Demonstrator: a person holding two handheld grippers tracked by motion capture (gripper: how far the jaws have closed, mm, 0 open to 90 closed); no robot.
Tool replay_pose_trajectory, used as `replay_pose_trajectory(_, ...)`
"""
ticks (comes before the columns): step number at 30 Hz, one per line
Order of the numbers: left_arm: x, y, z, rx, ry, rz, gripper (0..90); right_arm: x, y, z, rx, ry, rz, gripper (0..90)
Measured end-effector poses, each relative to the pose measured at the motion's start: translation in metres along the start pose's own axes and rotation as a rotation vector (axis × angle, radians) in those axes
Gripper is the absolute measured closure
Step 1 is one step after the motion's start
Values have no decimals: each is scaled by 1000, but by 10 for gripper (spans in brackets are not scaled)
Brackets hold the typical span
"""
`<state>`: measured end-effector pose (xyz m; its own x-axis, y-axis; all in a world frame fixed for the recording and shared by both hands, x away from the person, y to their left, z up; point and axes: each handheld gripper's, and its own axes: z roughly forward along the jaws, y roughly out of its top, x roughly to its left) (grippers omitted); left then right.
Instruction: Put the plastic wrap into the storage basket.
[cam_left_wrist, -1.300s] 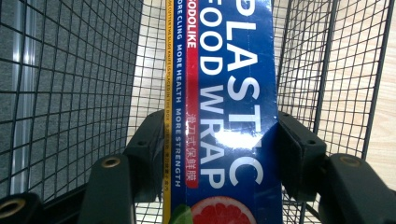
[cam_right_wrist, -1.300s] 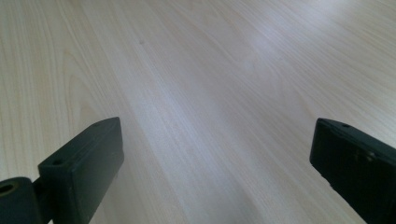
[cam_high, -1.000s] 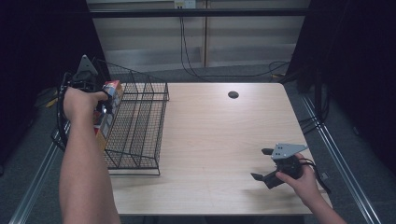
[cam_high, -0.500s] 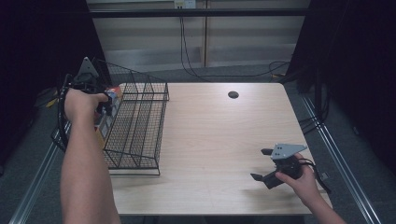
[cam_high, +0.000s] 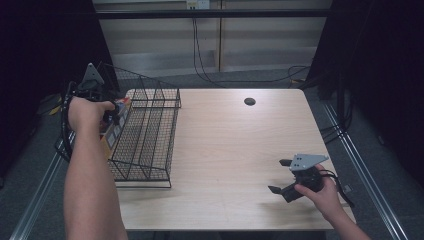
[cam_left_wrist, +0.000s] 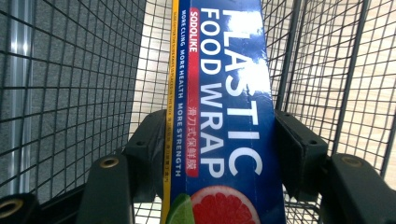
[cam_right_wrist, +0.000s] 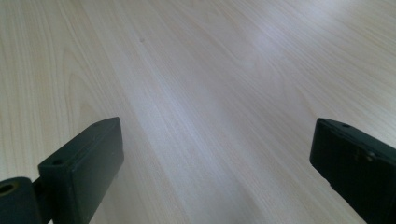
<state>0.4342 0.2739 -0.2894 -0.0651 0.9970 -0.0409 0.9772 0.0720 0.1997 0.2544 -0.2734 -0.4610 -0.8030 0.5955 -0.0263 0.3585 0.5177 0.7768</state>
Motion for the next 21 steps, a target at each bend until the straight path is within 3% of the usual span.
replay_pose_trajectory(6, 1, 0, 4, 12, 4, 8, 409, 0, 0, 0, 0, -1, -1, 27)
replay_pose_trajectory(9, 0, 2, -5, -29, -22, -12, 402, 1, 0, 1, 2, 1, 0, 27)
replay_pose_trajectory(12, -4, 3, -17, -36, -24, 15, 392, 1, 0, 2, 2, 1, -1, 27)
replay_pose_trajectory(21, -23, 3, -31, -83, -32, 42, 238, 0, 0, 0, 2, -4, -2, 27)
